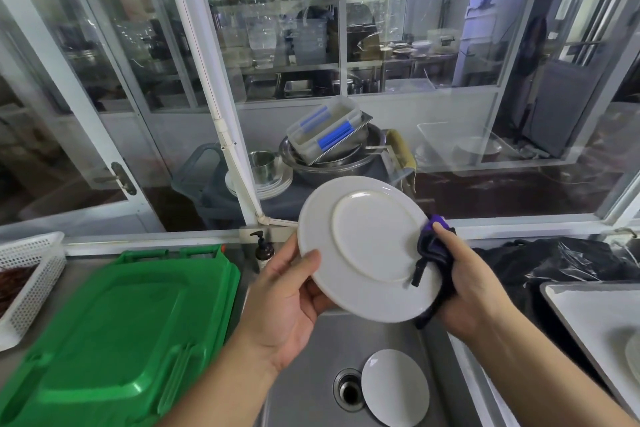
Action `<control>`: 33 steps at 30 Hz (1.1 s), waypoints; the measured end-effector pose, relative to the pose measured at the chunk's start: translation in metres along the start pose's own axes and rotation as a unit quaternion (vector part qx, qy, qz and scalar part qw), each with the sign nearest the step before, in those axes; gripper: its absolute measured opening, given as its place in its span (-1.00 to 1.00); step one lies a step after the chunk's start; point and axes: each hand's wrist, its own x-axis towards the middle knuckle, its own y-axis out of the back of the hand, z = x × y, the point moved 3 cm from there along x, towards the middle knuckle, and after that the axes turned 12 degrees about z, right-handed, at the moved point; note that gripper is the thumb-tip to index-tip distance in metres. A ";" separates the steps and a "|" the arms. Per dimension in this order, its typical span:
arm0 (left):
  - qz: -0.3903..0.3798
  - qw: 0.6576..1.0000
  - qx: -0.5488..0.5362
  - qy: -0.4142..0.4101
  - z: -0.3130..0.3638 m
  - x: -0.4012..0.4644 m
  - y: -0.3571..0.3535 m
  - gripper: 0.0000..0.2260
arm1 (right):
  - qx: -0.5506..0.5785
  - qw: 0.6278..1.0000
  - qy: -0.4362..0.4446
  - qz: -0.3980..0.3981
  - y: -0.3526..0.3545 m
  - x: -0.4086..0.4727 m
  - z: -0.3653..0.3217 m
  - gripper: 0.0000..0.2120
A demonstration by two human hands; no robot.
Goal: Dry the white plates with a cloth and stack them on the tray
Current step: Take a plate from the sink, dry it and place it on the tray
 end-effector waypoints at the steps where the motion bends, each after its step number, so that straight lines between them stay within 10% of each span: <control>1: 0.002 1.000 -0.008 -0.006 -0.001 -0.001 -0.002 -0.59 | 0.013 1.000 0.002 0.009 0.001 0.000 0.005 -0.63; 22: -0.055 0.995 0.045 0.075 0.007 0.015 0.004 -0.63 | -0.117 0.992 0.012 -0.038 0.008 -0.006 -0.048 -0.72; 33: 0.012 0.999 -0.050 0.008 -0.007 0.010 -0.005 -0.66 | 0.020 1.000 0.004 -0.015 0.010 -0.006 -0.005 -0.64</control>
